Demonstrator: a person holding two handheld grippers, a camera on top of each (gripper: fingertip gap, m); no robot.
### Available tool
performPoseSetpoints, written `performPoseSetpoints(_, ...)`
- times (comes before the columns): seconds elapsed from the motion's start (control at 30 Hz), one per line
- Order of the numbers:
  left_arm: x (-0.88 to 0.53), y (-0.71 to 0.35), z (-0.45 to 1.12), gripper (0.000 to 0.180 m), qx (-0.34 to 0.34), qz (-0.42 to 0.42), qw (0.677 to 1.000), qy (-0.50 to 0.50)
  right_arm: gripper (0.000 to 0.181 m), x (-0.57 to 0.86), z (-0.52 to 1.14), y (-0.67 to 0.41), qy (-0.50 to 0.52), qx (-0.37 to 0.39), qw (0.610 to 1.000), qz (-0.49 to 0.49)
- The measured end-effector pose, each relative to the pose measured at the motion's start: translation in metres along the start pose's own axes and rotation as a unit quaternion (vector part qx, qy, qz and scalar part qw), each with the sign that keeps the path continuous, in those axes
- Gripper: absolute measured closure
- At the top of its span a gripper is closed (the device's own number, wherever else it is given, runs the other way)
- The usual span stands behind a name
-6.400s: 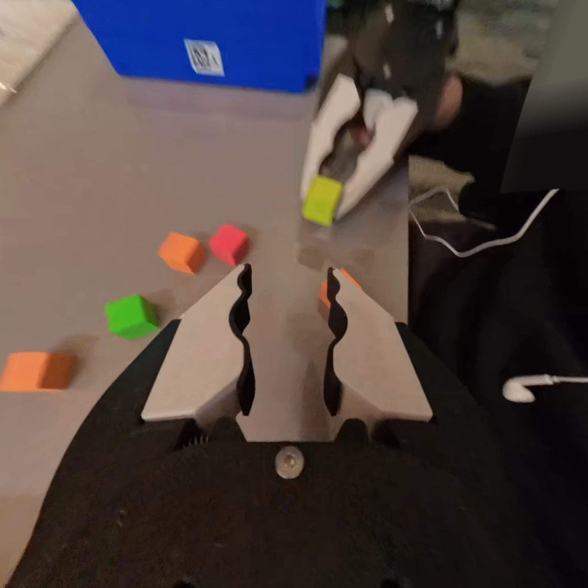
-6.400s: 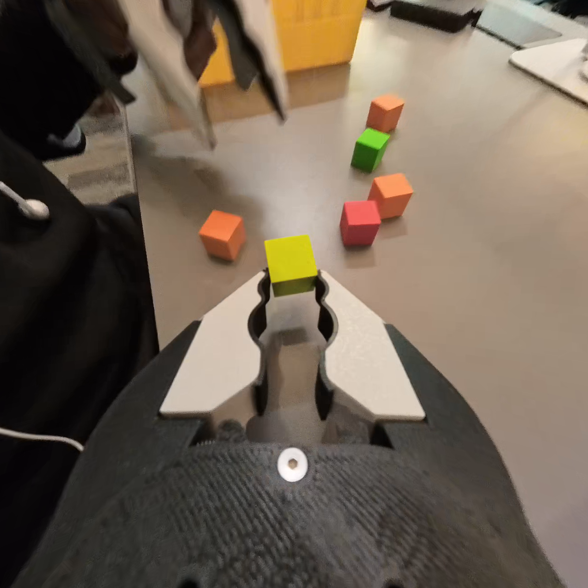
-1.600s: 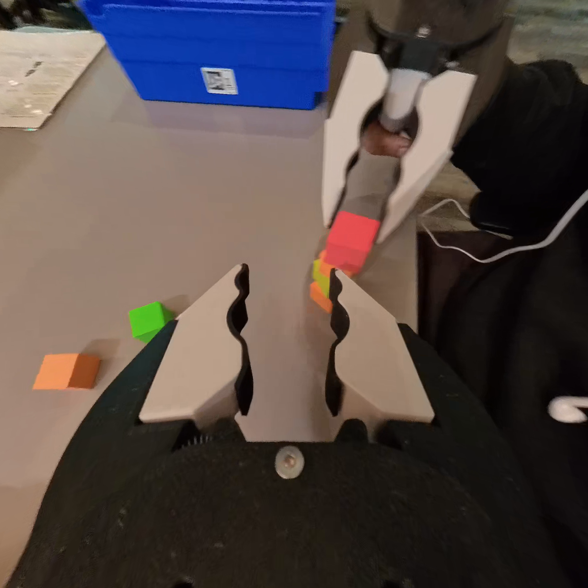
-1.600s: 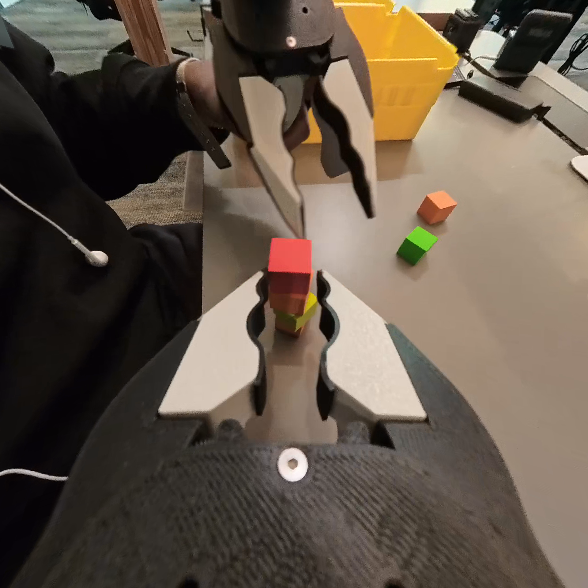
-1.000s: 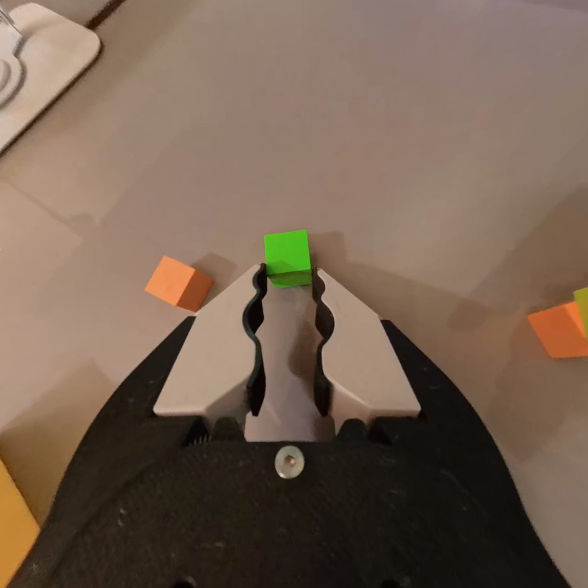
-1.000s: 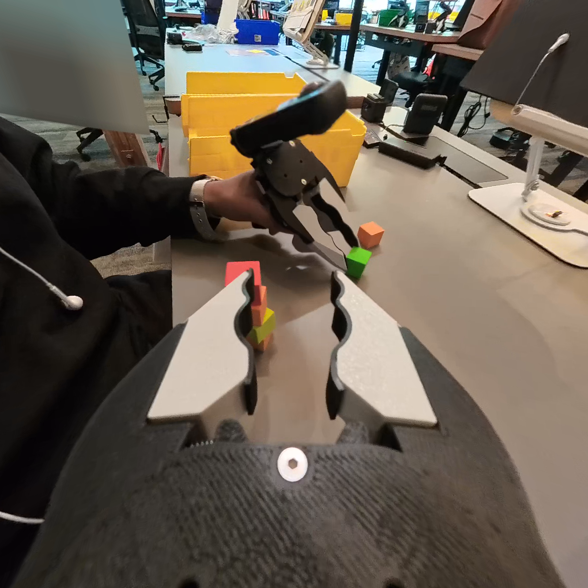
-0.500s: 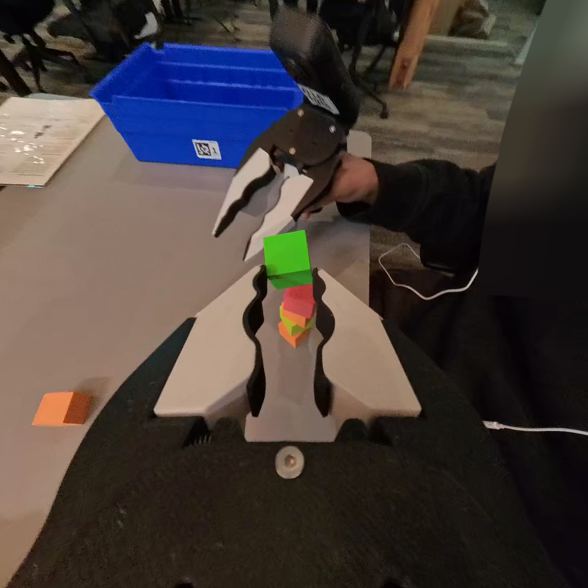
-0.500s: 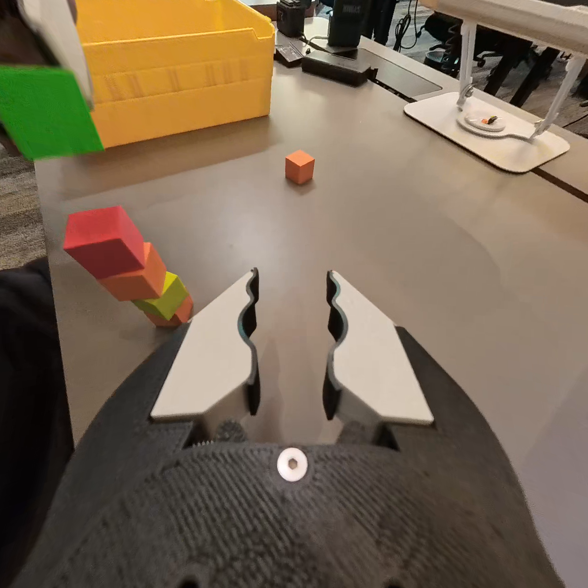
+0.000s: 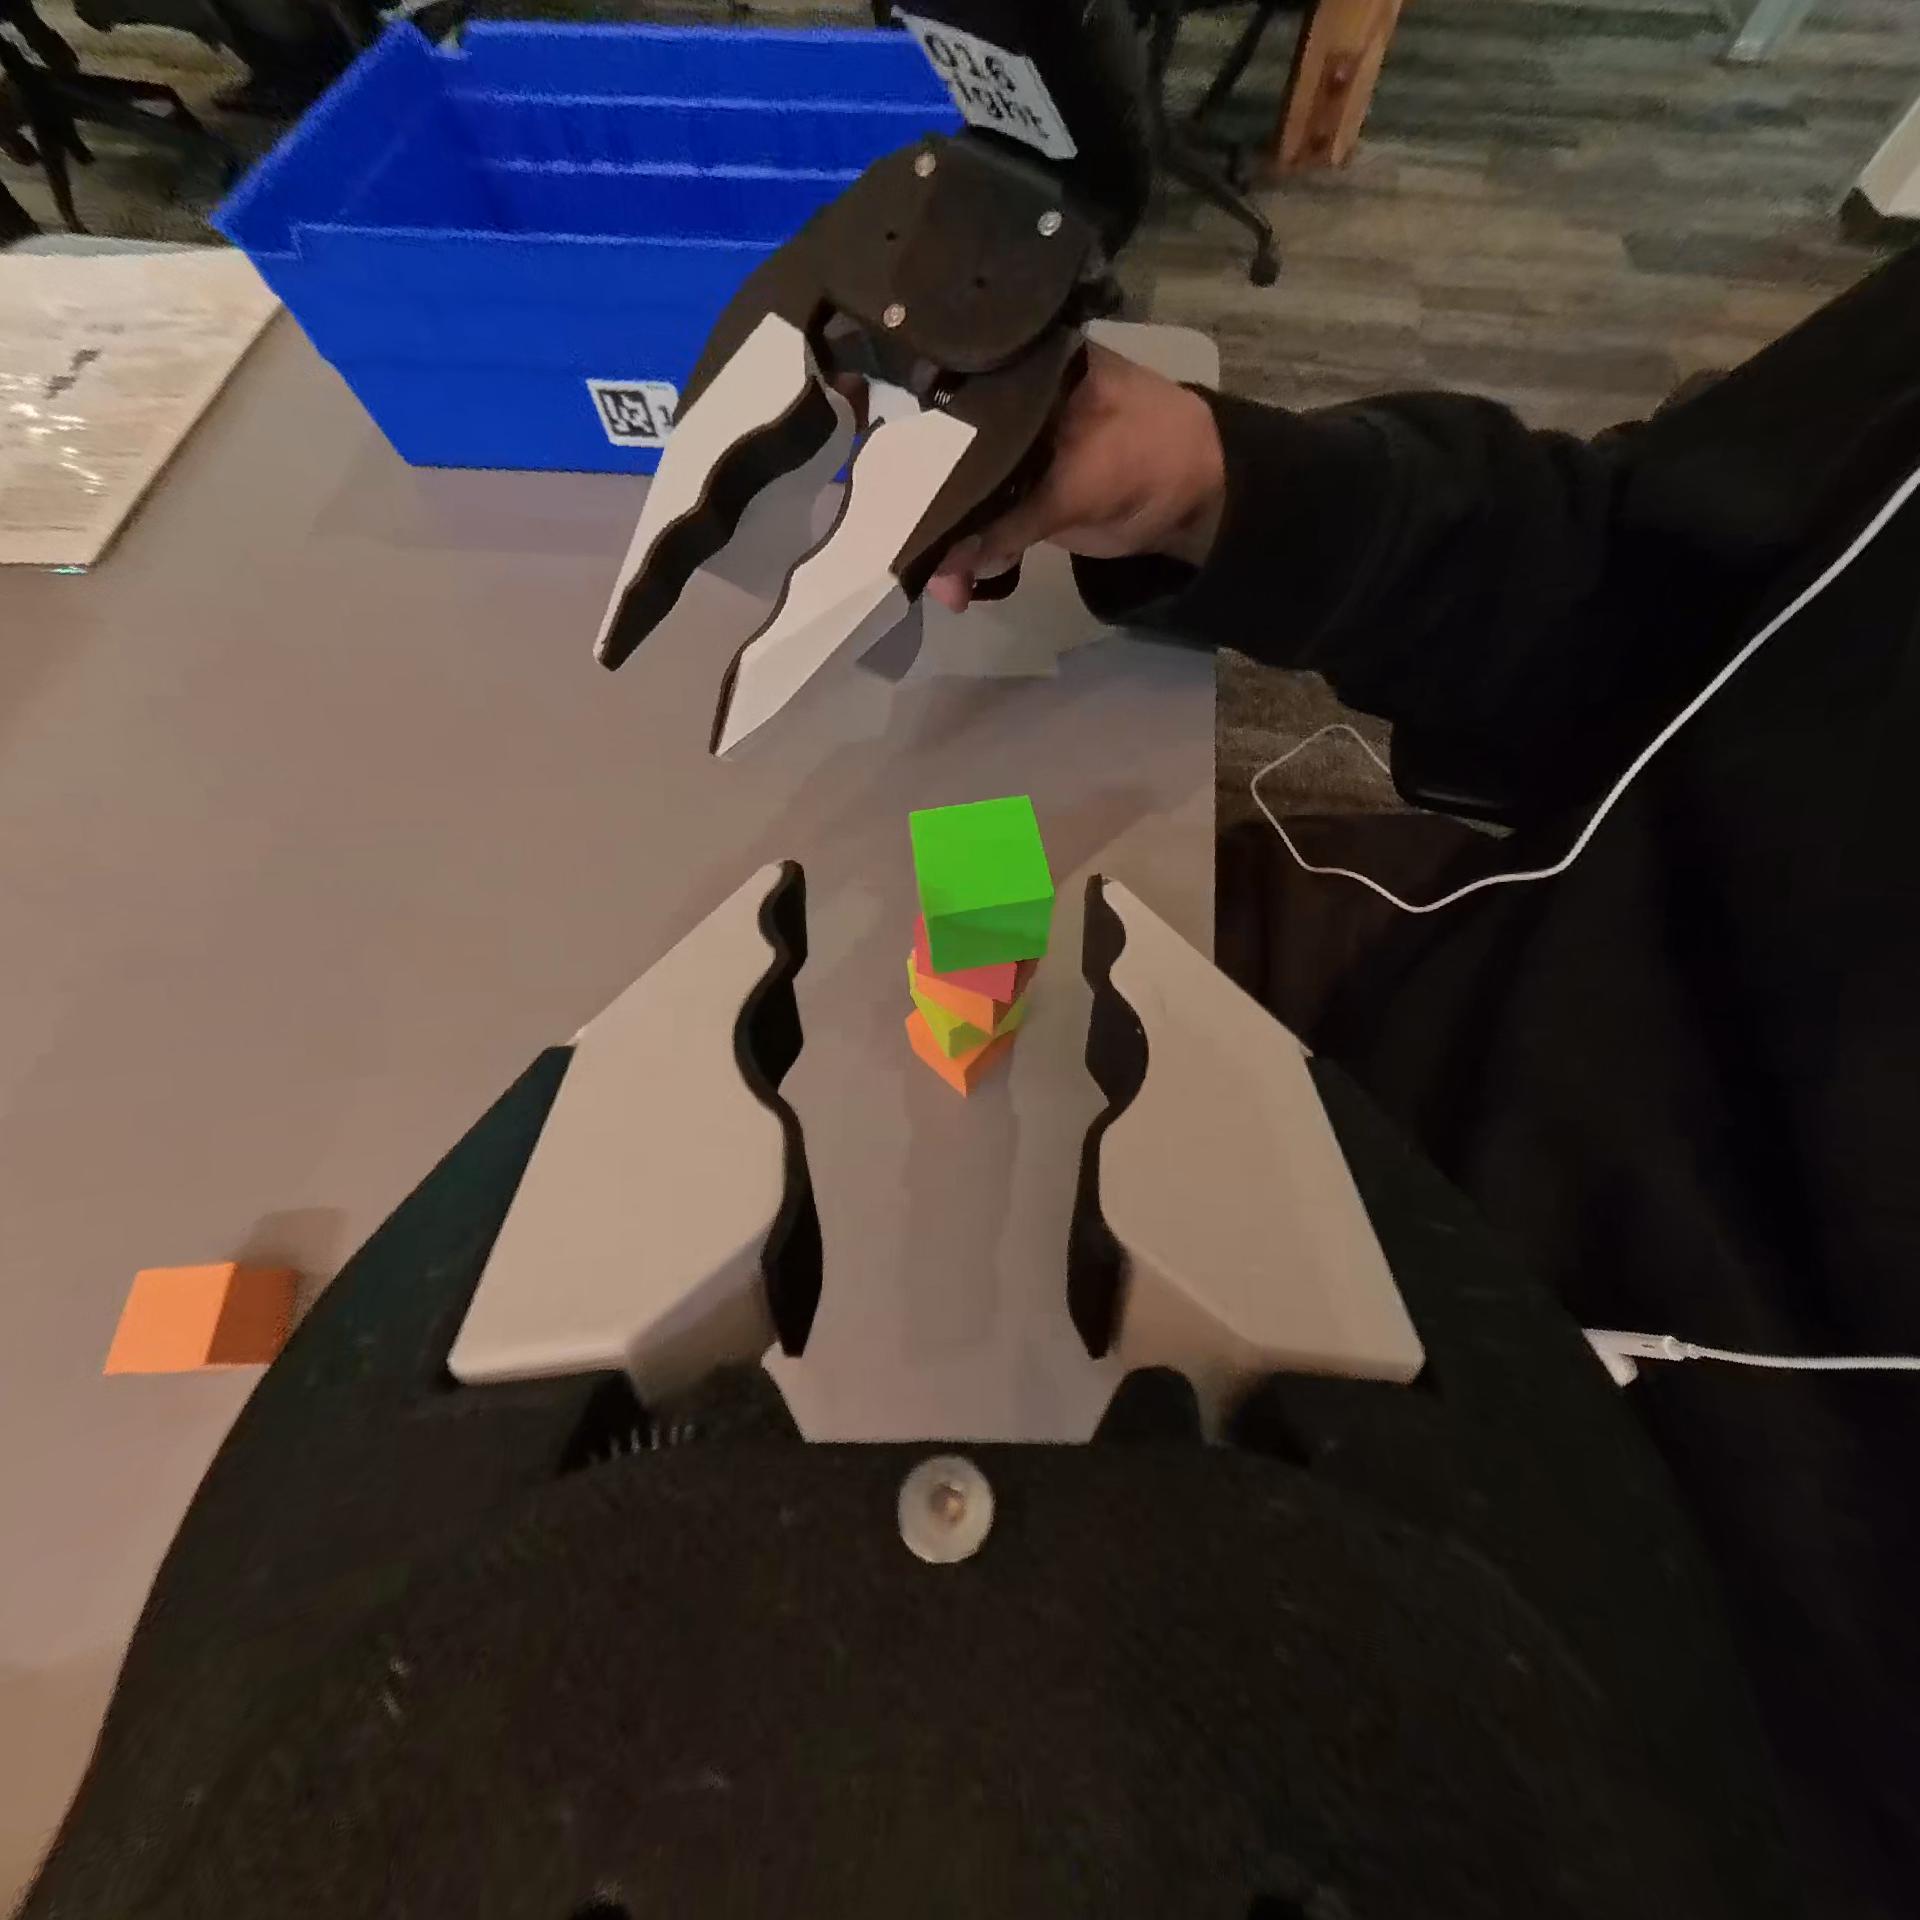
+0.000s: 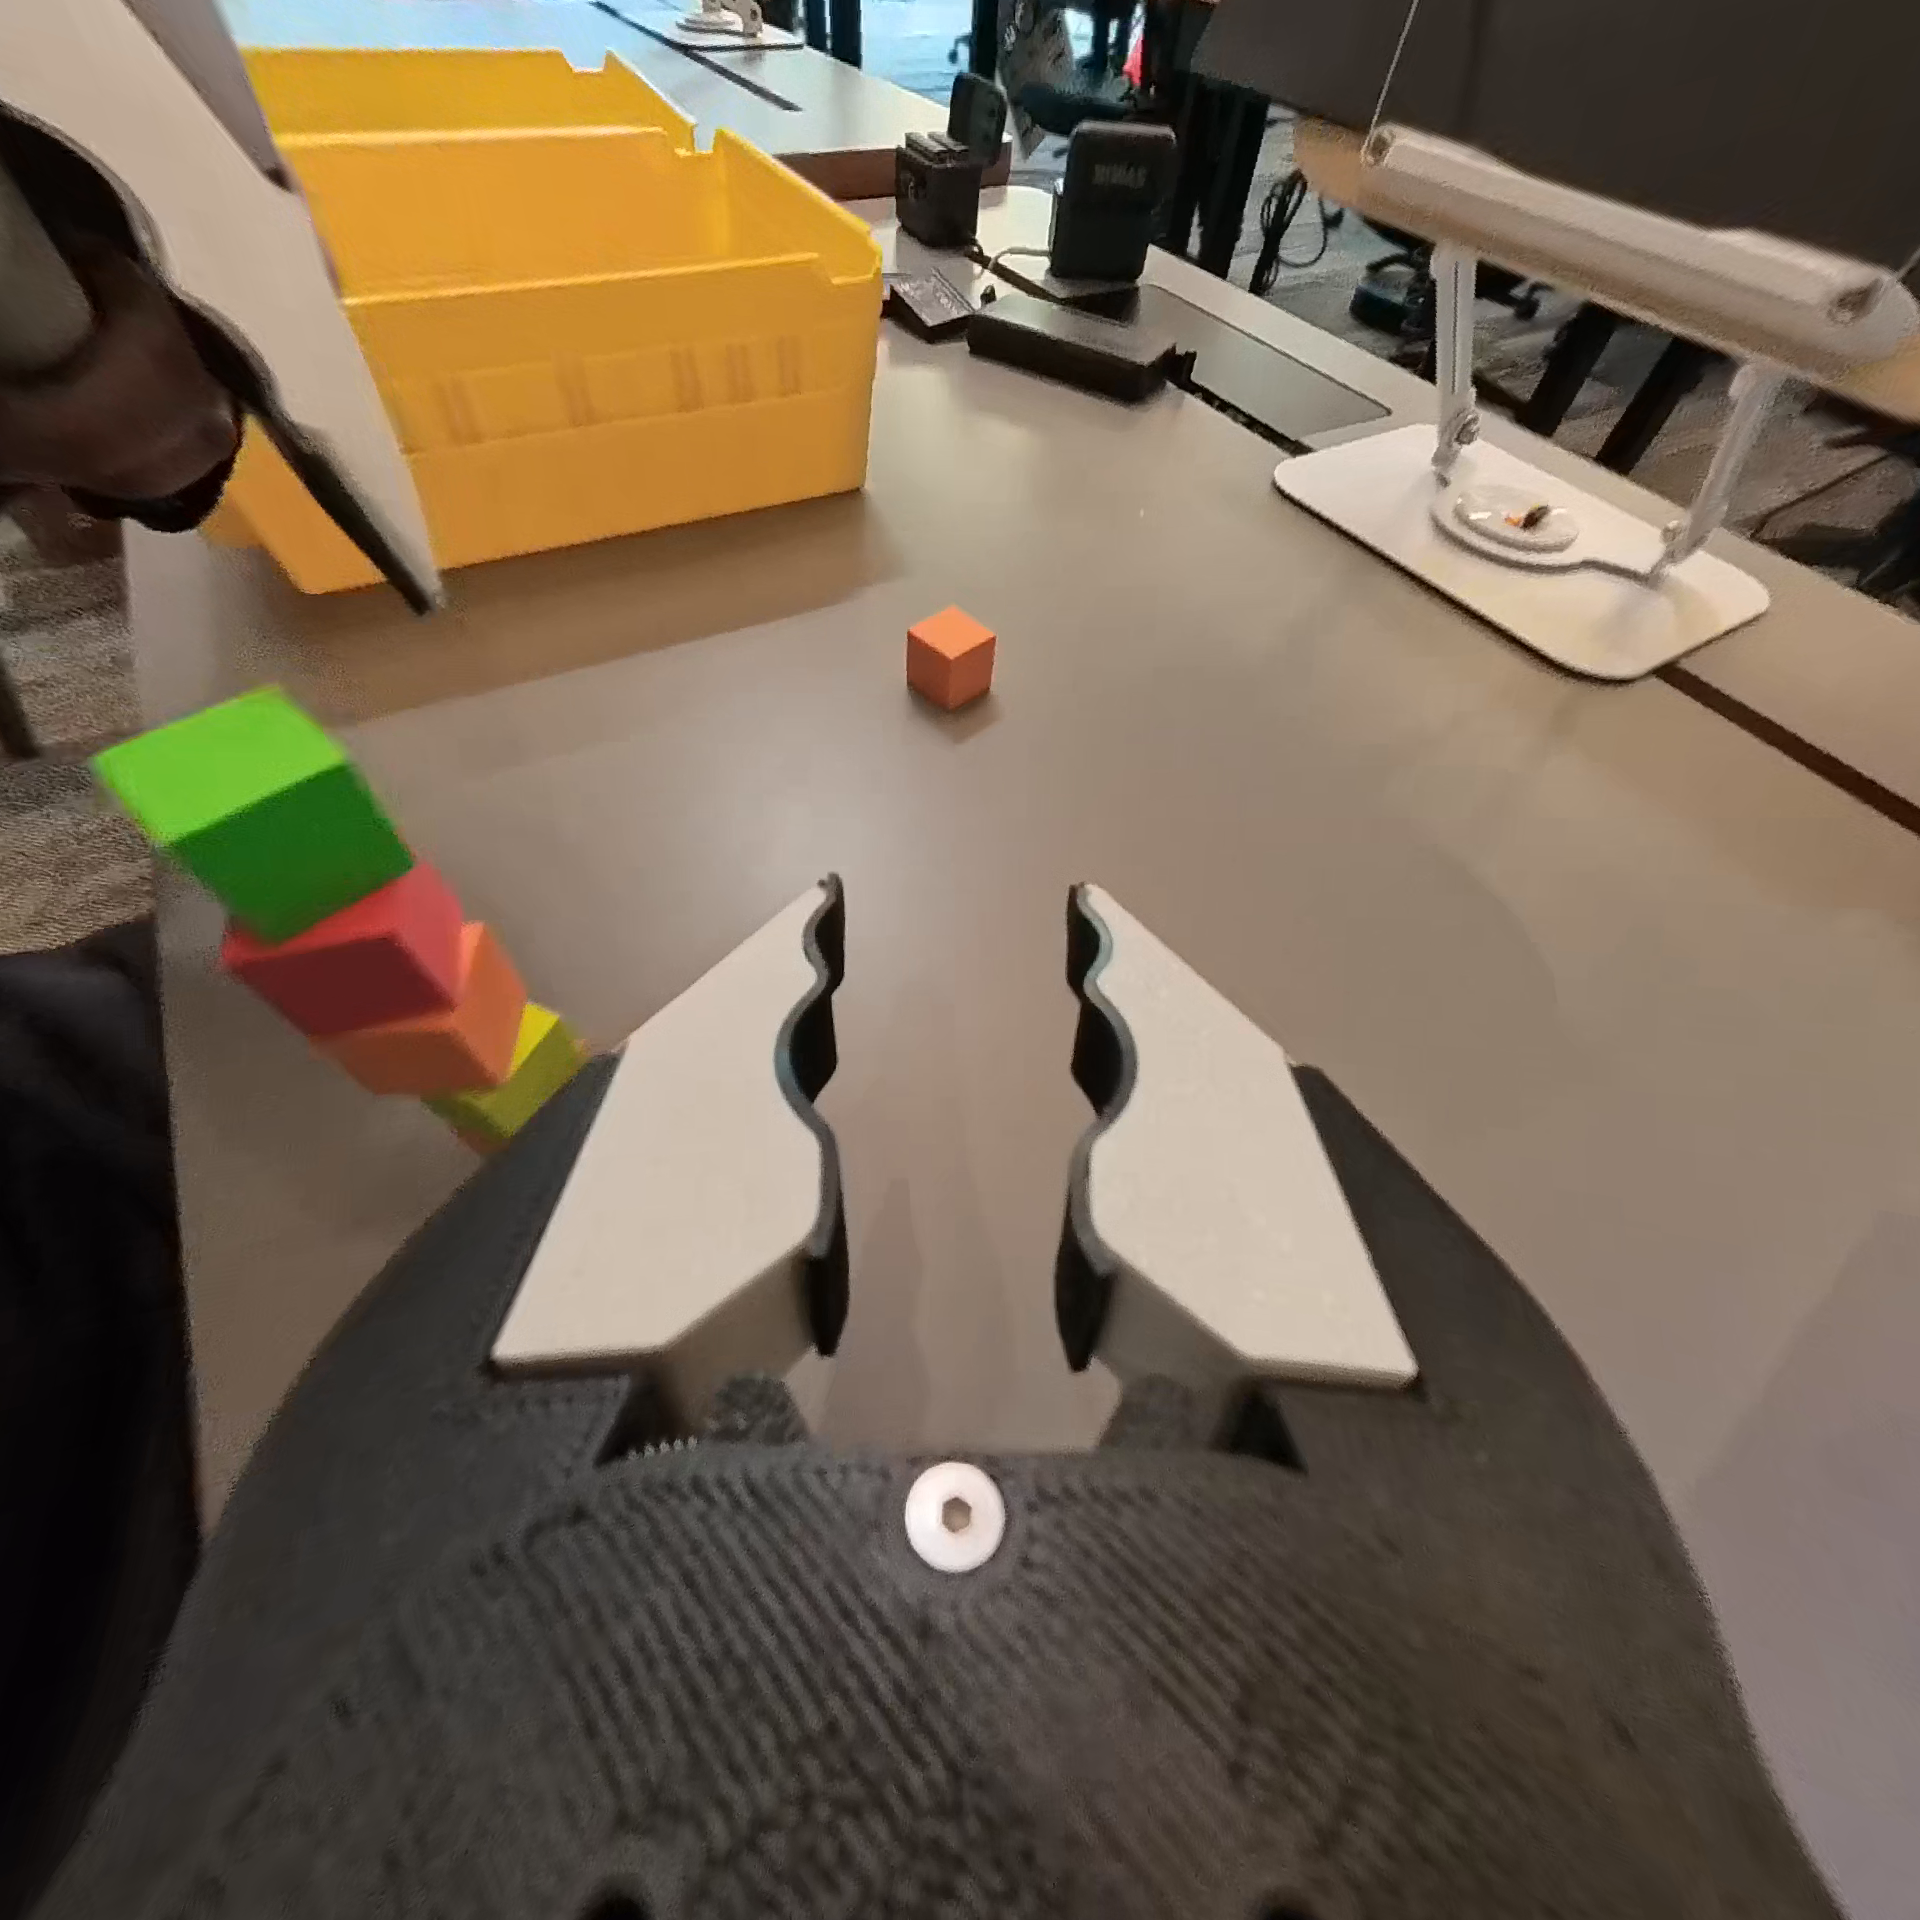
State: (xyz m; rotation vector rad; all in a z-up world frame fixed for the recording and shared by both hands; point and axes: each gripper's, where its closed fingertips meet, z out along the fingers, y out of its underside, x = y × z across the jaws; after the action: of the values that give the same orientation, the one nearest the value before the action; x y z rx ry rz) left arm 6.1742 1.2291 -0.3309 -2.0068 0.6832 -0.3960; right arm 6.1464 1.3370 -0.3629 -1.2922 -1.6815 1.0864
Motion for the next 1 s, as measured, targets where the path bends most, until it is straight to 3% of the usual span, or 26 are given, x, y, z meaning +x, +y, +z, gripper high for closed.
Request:
performPoseSetpoints(0.17,-0.023,0.001,-0.018,0.129,0.009,-0.015,0.999,-0.047,0.137,0.018,0.062,-0.016,-0.012,-0.041,0.997,-0.068)
performPoseSetpoints(0.47,-0.054,0.024,-0.035,0.126,0.014,-0.064,0.994,-0.086,0.123,-0.008,0.194,-0.019,-0.151,-0.057,0.98,-0.12)
performPoseSetpoints(0.53,-0.057,0.024,-0.037,0.127,0.02,-0.064,0.994,-0.088,0.13,-0.005,0.206,-0.007,-0.146,-0.086,0.979,-0.117)
performPoseSetpoints(0.6,-0.06,0.024,-0.037,0.127,0.025,-0.066,0.994,-0.087,0.154,0.002,0.207,0.002,-0.128,-0.109,0.978,-0.122)
performPoseSetpoints(0.83,-0.066,0.032,-0.036,0.127,0.014,-0.066,0.993,-0.098,0.155,0.022,0.104,-0.063,-0.051,0.016,0.994,-0.093)
performPoseSetpoints(1.0,-0.072,0.04,-0.029,0.127,0.011,-0.078,0.992,-0.098,0.154,-0.039,-0.007,-0.091,-0.105,0.103,0.987,-0.063)
